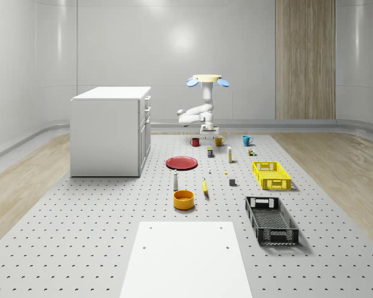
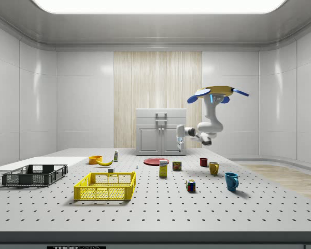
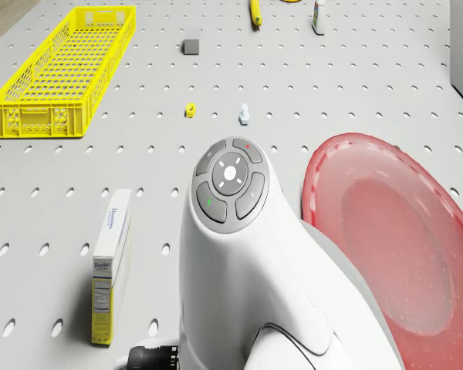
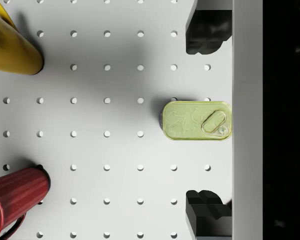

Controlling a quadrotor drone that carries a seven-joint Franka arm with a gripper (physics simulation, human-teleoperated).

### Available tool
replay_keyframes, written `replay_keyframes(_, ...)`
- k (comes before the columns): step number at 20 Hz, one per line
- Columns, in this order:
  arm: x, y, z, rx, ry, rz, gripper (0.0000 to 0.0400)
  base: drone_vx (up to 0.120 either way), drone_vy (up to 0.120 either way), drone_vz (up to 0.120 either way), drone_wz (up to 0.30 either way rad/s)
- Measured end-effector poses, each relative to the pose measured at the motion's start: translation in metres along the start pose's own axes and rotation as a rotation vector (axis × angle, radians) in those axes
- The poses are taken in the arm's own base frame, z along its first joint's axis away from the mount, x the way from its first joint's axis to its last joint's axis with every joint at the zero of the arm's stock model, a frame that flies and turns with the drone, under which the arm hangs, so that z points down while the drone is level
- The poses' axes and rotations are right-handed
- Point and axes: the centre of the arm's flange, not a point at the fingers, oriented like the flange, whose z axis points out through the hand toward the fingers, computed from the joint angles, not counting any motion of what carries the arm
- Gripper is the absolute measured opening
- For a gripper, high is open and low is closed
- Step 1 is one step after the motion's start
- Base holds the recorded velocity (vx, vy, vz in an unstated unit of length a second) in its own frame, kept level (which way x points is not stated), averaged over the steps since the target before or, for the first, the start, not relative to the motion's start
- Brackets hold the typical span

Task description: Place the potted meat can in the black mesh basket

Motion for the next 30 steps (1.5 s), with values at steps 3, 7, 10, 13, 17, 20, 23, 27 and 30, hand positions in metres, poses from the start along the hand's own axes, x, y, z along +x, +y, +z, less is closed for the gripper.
replay_keyframes(3,0.000,0.000,0.000,0.000,0.000,0.000,0.0400,0.040,0.000,-0.120,0.000)
replay_keyframes(7,0.000,0.000,0.000,0.000,0.000,0.000,0.0400,0.000,0.000,-0.120,0.000)
replay_keyframes(10,0.000,0.000,0.000,0.000,0.000,0.000,0.0400,0.120,0.000,-0.120,0.000)
replay_keyframes(13,0.000,0.000,0.000,0.000,0.000,0.000,0.0400,0.053,0.000,-0.067,0.000)
replay_keyframes(17,0.000,0.000,0.010,0.000,0.000,0.000,0.0400,0.000,0.000,0.000,0.000)
replay_keyframes(20,0.000,0.000,0.020,0.000,0.000,0.000,0.0400,0.000,0.000,0.000,0.000)
replay_keyframes(23,0.000,0.000,0.029,0.000,0.000,0.000,0.0400,0.000,0.000,0.000,0.000)
replay_keyframes(27,0.000,0.000,0.035,0.000,0.000,0.001,0.0400,0.000,0.000,0.000,0.000)
replay_keyframes(30,0.000,0.000,0.038,0.000,0.000,0.001,0.0349,0.000,0.000,0.000,0.000)
